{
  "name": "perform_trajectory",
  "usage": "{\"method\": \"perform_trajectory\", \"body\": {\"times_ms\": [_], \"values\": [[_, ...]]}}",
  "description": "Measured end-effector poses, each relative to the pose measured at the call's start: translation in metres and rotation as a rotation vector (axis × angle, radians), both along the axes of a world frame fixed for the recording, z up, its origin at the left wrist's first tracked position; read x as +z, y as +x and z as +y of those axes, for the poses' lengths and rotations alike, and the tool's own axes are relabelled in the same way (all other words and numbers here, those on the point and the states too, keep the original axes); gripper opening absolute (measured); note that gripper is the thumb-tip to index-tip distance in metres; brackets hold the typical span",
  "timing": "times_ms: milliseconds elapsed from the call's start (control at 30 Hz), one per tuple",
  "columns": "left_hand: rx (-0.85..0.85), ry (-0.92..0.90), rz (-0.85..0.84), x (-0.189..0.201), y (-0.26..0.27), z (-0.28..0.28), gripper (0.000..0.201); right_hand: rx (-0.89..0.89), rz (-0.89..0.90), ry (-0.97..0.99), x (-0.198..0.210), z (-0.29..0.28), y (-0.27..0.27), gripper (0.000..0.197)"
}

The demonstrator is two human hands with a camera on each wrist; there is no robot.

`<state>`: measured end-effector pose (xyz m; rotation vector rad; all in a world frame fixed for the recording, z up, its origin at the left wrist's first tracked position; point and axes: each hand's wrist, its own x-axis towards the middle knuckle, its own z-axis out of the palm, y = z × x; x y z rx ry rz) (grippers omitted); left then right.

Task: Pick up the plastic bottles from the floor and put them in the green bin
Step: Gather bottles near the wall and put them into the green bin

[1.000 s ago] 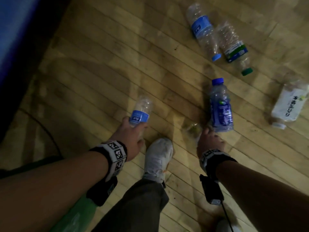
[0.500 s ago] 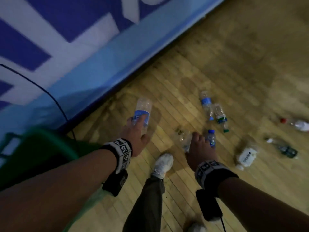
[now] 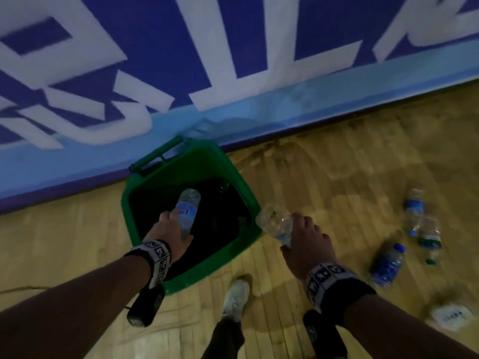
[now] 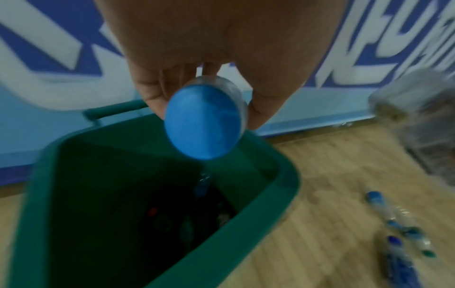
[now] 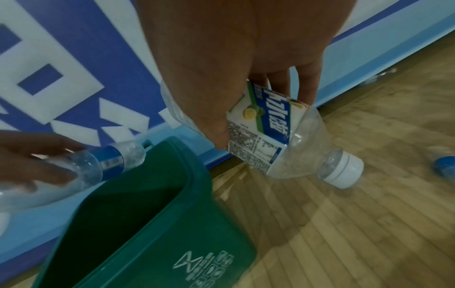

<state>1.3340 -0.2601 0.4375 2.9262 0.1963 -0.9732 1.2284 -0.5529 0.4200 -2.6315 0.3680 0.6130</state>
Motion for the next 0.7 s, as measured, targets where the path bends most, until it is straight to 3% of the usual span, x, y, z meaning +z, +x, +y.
{"method": "perform_trajectory", "body": {"times_ms": [133,333,433,500,600,700], "values": [[0.044,-0.045,0.064,-0.039,0.02,0.042,0.078,0.157,-0.094,-0.024,-0.013,0.059,0.044,0.071],[0.029,-0.147,0.092,-0.055,0.01,0.079,0.056,0.423,-0.095,-0.053,-0.041,0.156,0.133,0.062],[0.056,-0.2,0.099,-0.041,0.015,0.095,0.049,0.522,0.006,-0.024,-0.055,0.185,0.166,0.078],[0.055,-0.227,0.069,-0.03,0.025,0.1,0.044,0.519,0.05,-0.026,-0.06,0.189,0.178,0.086],[-0.014,-0.226,0.043,-0.012,0.049,0.089,0.033,0.456,0.02,-0.021,-0.056,0.166,0.183,0.075],[-0.159,-0.218,0.084,-0.001,0.071,0.037,0.025,0.269,0.002,-0.021,-0.042,0.109,0.165,0.076]]}}
